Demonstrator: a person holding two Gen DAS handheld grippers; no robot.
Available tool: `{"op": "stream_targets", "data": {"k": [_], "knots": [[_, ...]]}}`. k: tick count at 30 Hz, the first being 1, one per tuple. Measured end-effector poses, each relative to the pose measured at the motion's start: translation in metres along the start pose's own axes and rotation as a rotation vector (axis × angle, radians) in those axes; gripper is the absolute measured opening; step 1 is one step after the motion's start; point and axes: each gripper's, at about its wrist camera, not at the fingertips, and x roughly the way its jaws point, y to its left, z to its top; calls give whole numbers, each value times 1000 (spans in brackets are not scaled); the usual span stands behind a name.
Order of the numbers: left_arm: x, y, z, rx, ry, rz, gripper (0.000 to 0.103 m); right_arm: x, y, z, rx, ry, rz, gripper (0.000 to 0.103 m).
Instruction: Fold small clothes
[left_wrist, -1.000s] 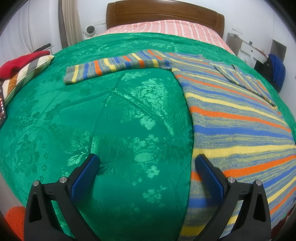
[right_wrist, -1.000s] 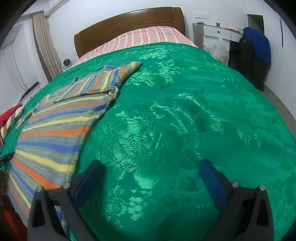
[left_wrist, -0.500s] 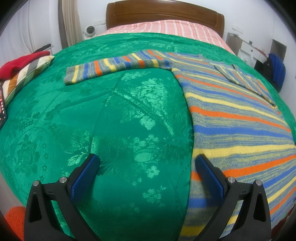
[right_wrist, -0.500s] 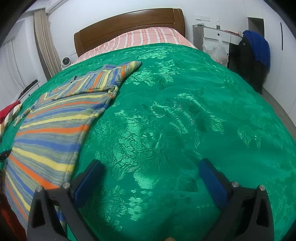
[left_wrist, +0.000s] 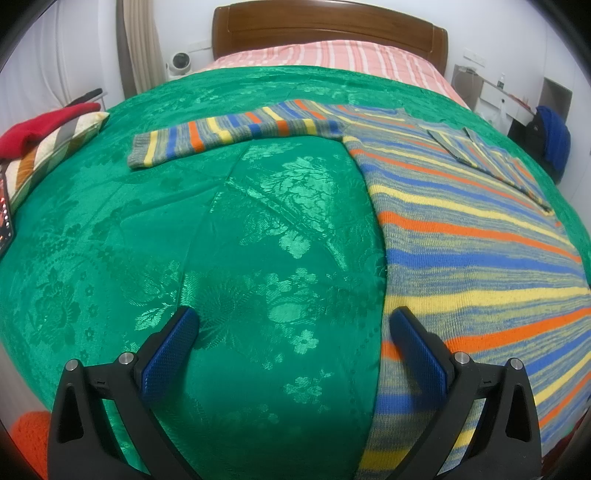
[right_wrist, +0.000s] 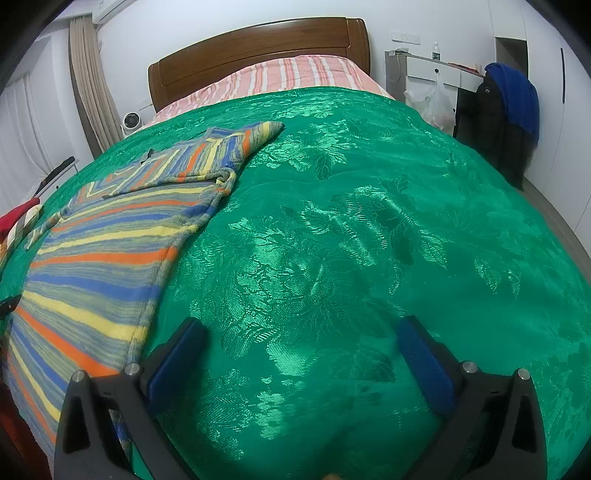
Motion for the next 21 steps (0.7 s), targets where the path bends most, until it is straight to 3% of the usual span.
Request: {"op": "stream_targets", "data": {"k": [18,21], "knots": [[-1,0,0,0,0,4,103,-1,0,0,-2,-2,0,103],[-5,2,7,-5,32,7,102,-1,-1,0,-3,-2,0,103]]}}
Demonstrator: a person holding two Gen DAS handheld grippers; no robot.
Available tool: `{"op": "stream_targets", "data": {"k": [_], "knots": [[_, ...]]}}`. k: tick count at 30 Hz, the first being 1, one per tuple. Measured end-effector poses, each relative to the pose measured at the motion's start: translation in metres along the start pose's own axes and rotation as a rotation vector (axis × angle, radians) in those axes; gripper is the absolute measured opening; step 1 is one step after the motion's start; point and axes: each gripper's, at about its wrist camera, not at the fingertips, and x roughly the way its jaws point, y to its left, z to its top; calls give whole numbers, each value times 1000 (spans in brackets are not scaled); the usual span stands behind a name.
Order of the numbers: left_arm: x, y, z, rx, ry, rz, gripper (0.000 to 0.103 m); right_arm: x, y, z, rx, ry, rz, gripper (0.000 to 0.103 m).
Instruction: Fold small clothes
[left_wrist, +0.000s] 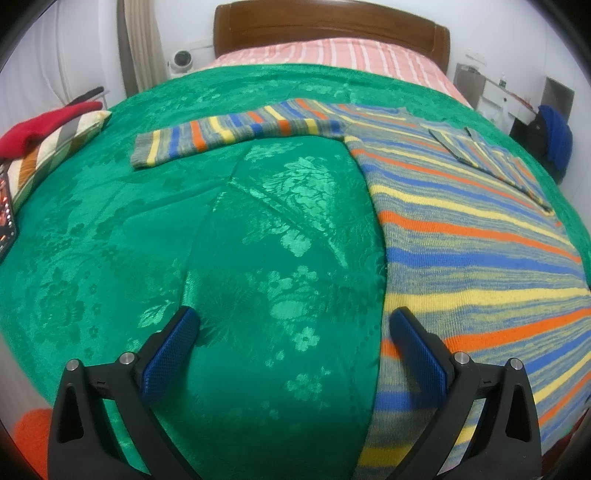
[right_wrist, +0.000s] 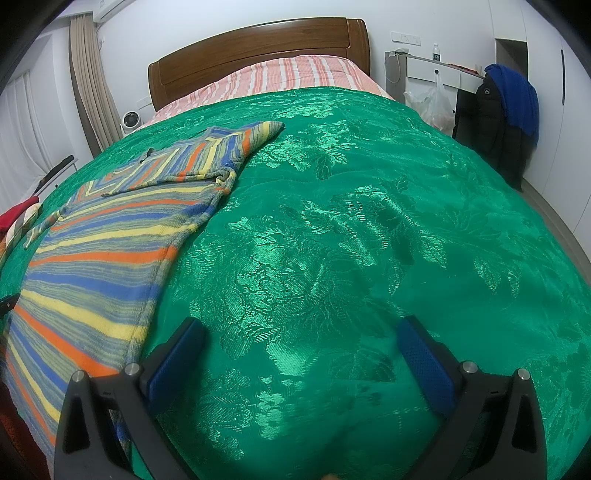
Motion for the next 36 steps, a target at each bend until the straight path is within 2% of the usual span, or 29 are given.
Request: {"op": "stream_targets", "data": {"k": [2,5,8,11,13,15,17,18,20,22,23,24,25,26,29,31,34,36], "knots": [[-10,6,14,-10,19,-57,102,0,0,0,-1,1,0,103],[-33,37,58,-85,-30,-152,102,0,-1,0,-1,0,-1,103],[-37,87,113,-211,-38,-172,103,1,-2,0,-3,-3,-1,103],[-11,134,159,-299,34,-152,103,0,-3,-1,-3,-4,-1,103],[27,166,184,-337,130,-92,102,0,-3,-1,-4,-7,-2,103],[61,194,195,-386,185,-15,101,-1,-3,-1,-6,-11,-4,103],[81,210,196,-431,202,34,98,-1,-3,-1,-6,-11,-4,103],[92,217,197,-450,214,35,96,-1,-3,-1,-7,-11,-4,103],[110,222,197,-473,232,-2,83,-1,-3,-1,-7,-12,-4,103],[122,221,197,-478,229,-7,80,-1,-3,-1,-7,-13,-4,103],[122,219,198,-474,205,6,70,-1,-3,-1,-8,-14,-5,103],[123,219,202,-468,180,-1,55,-1,-3,-1,-10,-15,-7,103],[121,213,201,-468,180,-34,7,-1,-4,-1,-11,-16,-8,103],[123,207,203,-472,197,-80,3,-2,-3,-1,-13,-17,-9,103],[104,181,229,-367,167,-84,2,-2,-4,-1,-15,-21,-9,103],[82,157,258,-293,140,-115,2,-2,-6,-1,-16,-24,-9,103],[45,98,303,-153,84,-169,2,-2,-6,-1,-20,-28,-9,103],[26,56,320,-87,62,-226,2,-2,-5,-1,-21,-29,-10,103]]}}
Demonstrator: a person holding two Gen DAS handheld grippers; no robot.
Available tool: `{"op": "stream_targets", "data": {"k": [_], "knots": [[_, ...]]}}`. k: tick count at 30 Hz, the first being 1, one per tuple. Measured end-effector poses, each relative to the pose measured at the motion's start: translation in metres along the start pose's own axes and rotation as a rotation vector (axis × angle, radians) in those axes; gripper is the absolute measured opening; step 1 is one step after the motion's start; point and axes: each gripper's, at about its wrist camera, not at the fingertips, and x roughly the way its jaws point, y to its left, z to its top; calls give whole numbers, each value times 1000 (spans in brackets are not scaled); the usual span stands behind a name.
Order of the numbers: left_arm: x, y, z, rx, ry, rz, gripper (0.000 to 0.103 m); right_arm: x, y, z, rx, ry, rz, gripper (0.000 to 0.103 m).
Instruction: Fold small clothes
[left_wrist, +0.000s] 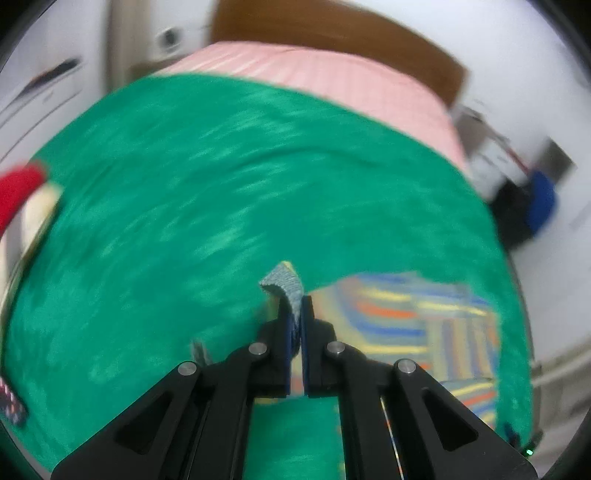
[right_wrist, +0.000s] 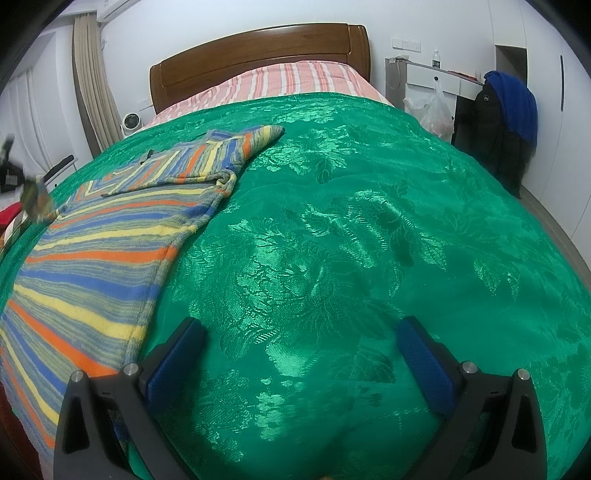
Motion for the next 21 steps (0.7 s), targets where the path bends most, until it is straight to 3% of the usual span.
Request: {"op": "stream_targets", "data": {"k": [4,9,10,11,13,16,17,21], "knots": [[14,-100,11,124,25,-125,2,0,-1,0,-1,-1,0,103],[75,-200,-19,264,116,-203,4,0,0,0,-1,-2,1,103],[91,-212,-28,271,152,-216,17,0,-1,0,-1,-2,1,103],[107,-221,-36,275,194,-227,42,0,0,0,-1,-2,1,103],[119,-235,-51,270,221,-216,65,0,0,0,-1,-2,1,103],[118,-219,-45,229,170,-228,72,-1,-1,0,-2,-4,1,103],[115,-205,-41,195,141,-210,78,-1,-1,0,-3,-5,1,103],[119,-161,-55,154,97,-79,83,-1,-2,0,-3,-6,2,103]]}}
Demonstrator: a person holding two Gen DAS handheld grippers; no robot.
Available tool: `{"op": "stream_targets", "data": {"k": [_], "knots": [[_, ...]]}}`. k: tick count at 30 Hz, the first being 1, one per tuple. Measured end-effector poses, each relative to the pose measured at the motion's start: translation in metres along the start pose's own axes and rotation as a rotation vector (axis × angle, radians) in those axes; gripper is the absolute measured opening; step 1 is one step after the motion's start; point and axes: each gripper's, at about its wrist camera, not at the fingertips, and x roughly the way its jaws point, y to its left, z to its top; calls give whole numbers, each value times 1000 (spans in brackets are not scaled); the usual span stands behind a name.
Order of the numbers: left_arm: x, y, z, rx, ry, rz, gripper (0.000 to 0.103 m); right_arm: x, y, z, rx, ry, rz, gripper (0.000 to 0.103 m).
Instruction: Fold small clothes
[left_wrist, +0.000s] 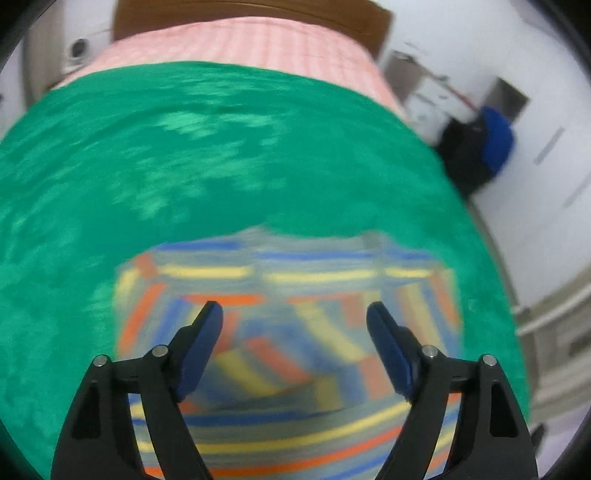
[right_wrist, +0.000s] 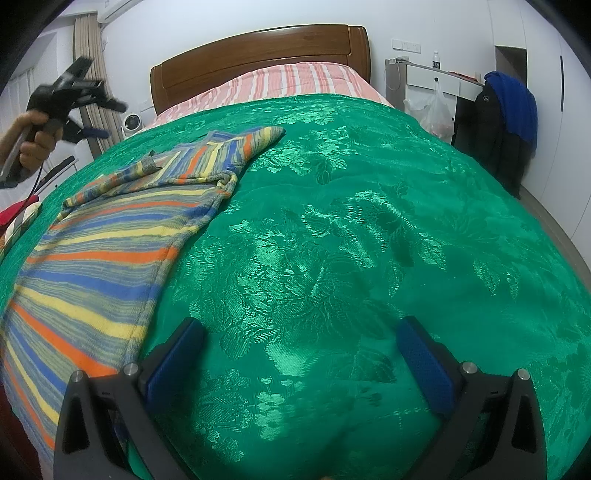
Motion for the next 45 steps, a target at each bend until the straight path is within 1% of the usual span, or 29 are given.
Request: {"op": "stream_targets", "data": {"k": [3,4,6,7,8,9,11,13,14,15,17,18,20,21,22,23,24,25,27,30,34,35,36,37,38,39,41,43,45], "knots": [[22,39,-37,0,97,123,79,0,1,0,-1,0,0,103],[25,49,-54,8,139,138,68,0,0,0,0,0,1,103],[15,53,-85,86,146,83,66,0,0,1,0,3,5,103],[1,45,-101,181,124,56,68,0,-2,2,1,8,9,103],[-11,37,-117,276,129,26,74,0,0,3,-1,12,10,103],[-21,34,-130,333,151,0,75,0,0,4,-6,26,9,103],[-39,38,-149,367,157,-6,78,3,4,14,-47,103,-4,103],[-55,58,-161,323,124,12,86,-2,13,33,-112,176,-44,103],[-65,70,-163,283,90,33,90,-8,19,43,-142,166,-55,103],[-75,90,-169,221,35,69,92,-21,31,65,-179,124,-26,103],[-81,116,-179,112,-33,113,93,-30,51,99,-193,92,54,103],[-80,137,-184,19,-63,131,93,-29,66,121,-185,95,114,103],[-73,160,-192,-88,-91,147,93,-5,106,173,-146,165,270,102],[-70,165,-196,-110,-116,161,93,13,126,192,-126,217,336,99],[-70,167,-200,-114,-156,178,93,31,142,206,-102,263,385,95],[-70,167,-205,-105,-188,187,94,51,157,219,-67,311,427,84],[-70,164,-210,-83,-217,196,94,84,177,235,15,396,471,74],[-70,163,-214,-69,-230,199,97,110,189,243,94,457,478,70],[-67,161,-215,-50,-243,192,99,155,207,252,247,542,444,54],[-68,171,-213,-66,-254,155,101,195,230,253,353,602,366,46],[-70,175,-215,-68,-260,123,102,230,256,251,348,594,145,45],[-69,175,-215,-67,-259,121,102,236,258,250,340,588,108,37],[-68,174,-215,-67,-259,119,102,238,258,250,328,572,78,21],[-70,176,-217,-68,-260,115,102,236,258,251,310,542,60,11],[-70,177,-216,-69,-261,112,102,229,258,253,296,503,78,6],[-70,177,-216,-70,-261,110,102,221,258,256,285,476,95,6],[-69,177,-216,-68,-259,114,102,186,257,256,228,360,175,6],[-68,175,-217,-64,-257,120,102,138,247,241,141,254,251,6],[-67,175,-216,-62,-255,123,102,119,232,217,110,249,240,6]]}}
